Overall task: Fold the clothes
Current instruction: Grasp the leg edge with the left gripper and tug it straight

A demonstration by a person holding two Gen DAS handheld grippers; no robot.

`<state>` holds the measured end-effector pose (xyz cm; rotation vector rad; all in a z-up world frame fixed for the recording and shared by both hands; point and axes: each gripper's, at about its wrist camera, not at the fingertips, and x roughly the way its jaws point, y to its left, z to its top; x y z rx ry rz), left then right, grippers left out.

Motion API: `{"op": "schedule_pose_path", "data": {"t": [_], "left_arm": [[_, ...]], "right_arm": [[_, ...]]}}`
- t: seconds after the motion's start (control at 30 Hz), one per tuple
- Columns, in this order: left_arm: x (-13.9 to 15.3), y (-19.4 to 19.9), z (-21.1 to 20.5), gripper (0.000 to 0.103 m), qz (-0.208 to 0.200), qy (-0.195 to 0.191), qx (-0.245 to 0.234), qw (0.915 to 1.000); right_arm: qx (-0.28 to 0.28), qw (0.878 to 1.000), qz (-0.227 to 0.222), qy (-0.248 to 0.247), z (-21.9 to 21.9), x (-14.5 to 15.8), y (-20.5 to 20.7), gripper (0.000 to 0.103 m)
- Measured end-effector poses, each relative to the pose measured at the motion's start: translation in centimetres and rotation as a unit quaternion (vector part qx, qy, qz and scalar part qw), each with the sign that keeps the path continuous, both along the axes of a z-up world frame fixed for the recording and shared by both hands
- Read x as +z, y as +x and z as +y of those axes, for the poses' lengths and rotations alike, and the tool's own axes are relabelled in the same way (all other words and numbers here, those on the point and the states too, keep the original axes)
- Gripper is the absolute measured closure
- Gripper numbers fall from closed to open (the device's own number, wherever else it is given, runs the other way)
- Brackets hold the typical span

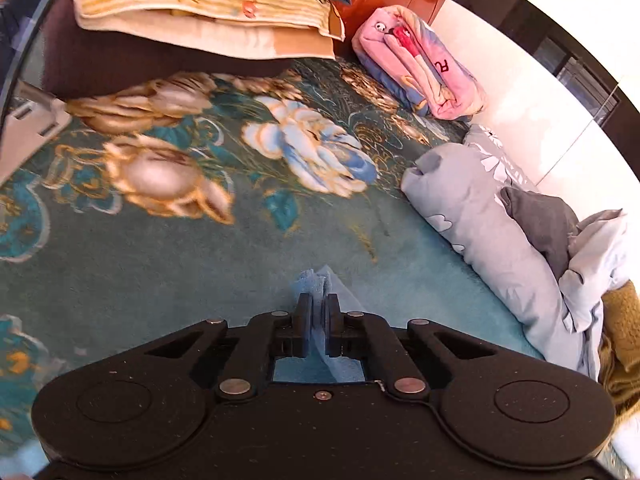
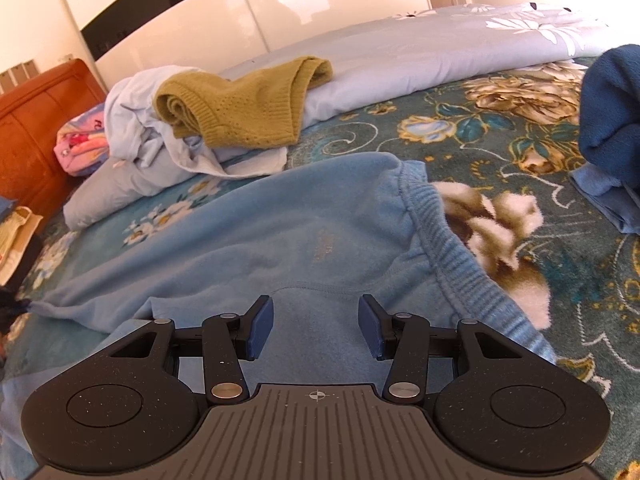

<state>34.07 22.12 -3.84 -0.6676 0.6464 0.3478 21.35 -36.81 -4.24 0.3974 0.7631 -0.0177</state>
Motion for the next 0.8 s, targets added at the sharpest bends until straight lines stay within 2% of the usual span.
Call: {"op": "schedule_pose_path", "data": {"t": [0.07, 0.13, 0.2, 0.33, 0.37, 0.43, 0.5, 0.6, 0.63, 0.67, 0.7, 0.77, 0.8], "left_arm": [[-0.5, -0.7, 1.0, 0.096, 0.01, -0.016, 0.003, 0.9998], [-0.9, -1.7, 1.8, 0.098, 0.017, -0.028, 0.027, 0.9991], [-1.3, -2.4, 2.5, 0.098, 0.013, -0.056, 0.029, 0.9979], [-1.6, -2.8, 2.9, 0.07, -0.02, -0.118, 0.024, 0.9925], [-1.3, -2.6, 2.7, 0.068, -0.024, -0.118, 0.026, 0.9924], [-0.8, -1.4, 1.8, 0.067, -0.002, -0.09, 0.022, 0.9957], [-0.7, -0.1, 1.0, 0.067, 0.026, -0.08, 0.018, 0.9963], [-0.8, 0.7, -0.1, 0.07, 0.036, -0.081, 0.018, 0.9959], [-0.8, 0.8, -0.3, 0.078, 0.037, -0.074, 0.019, 0.9964], [-0.7, 0.9, -0.5, 0.096, 0.038, -0.068, 0.019, 0.9968], [-0.7, 0.9, -0.8, 0.1, 0.04, -0.061, 0.02, 0.9972], [-0.2, 0.9, -0.5, 0.1, 0.011, -0.061, 0.007, 0.998], [0.6, 0.6, -0.3, 0.1, -0.019, -0.057, -0.004, 0.9982]], "right_arm": [[-0.004, 1.0, 0.002, 0.003, -0.1, 0.0, -0.3, 0.06], [-0.004, 1.0, 0.002, 0.004, 0.0, 0.0, -0.5, 0.06], [-0.002, 1.0, 0.001, 0.001, 0.1, 0.2, -0.7, 0.06], [-0.005, 1.0, -0.001, -0.002, 0.0, 0.5, -0.9, 0.06], [-0.006, 1.0, -0.001, -0.001, 0.0, 0.6, -0.9, 0.06], [-0.003, 1.0, -0.002, 0.0, 0.2, 0.7, -0.8, 0.06], [0.003, 1.0, -0.004, -0.002, 0.5, 0.7, -0.7, 0.06], [0.004, 1.0, -0.004, 0.001, 0.7, 0.6, -0.6, 0.06], [0.003, 1.0, -0.003, 0.002, 0.7, 0.5, -0.6, 0.06], [0.003, 1.0, -0.003, 0.002, 0.6, 0.4, -0.5, 0.06], [0.003, 1.0, -0.002, 0.002, 0.6, 0.4, -0.5, 0.06], [0.003, 1.0, 0.0, 0.002, 0.6, 0.3, -0.5, 0.06], [0.002, 1.0, 0.0, 0.0, 0.5, 0.4, -0.6, 0.06]]}}
